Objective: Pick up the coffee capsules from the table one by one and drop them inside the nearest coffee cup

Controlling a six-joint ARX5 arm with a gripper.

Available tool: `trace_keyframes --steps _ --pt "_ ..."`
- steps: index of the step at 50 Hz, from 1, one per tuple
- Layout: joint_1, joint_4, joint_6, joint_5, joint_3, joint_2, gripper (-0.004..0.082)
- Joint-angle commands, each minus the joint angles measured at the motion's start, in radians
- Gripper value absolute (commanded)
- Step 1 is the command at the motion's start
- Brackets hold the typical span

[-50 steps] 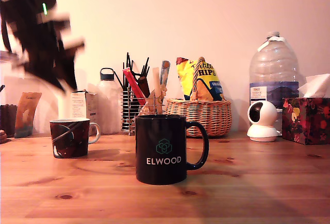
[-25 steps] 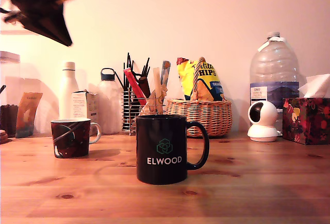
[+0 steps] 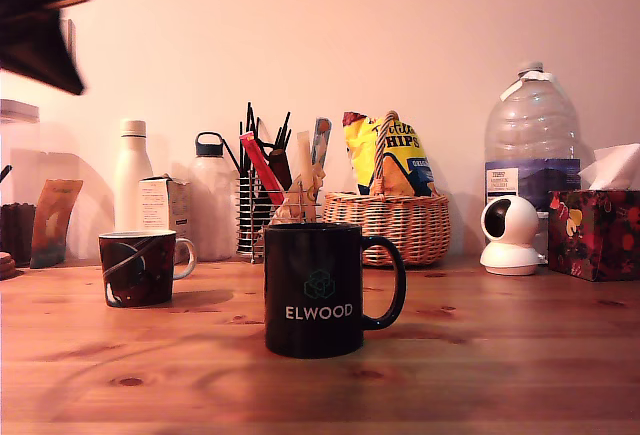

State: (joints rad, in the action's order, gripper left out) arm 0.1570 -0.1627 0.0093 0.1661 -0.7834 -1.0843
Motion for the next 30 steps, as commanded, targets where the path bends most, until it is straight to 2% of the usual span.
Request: trace_keyframes --steps 1,18,24,30 --pt "0.002 0.039 -0.011 -0.004 0.080 0.034 -0.0018" --pt "0.002 0.207 -0.046 -0.023 0.358 0.191 -0.0018" --pt "0.002 0.221 -0.058 -0.051 0.438 0.248 -0.0018" --pt "0.002 0.224 -0.070 -0.053 0.501 0.311 -0.0018"
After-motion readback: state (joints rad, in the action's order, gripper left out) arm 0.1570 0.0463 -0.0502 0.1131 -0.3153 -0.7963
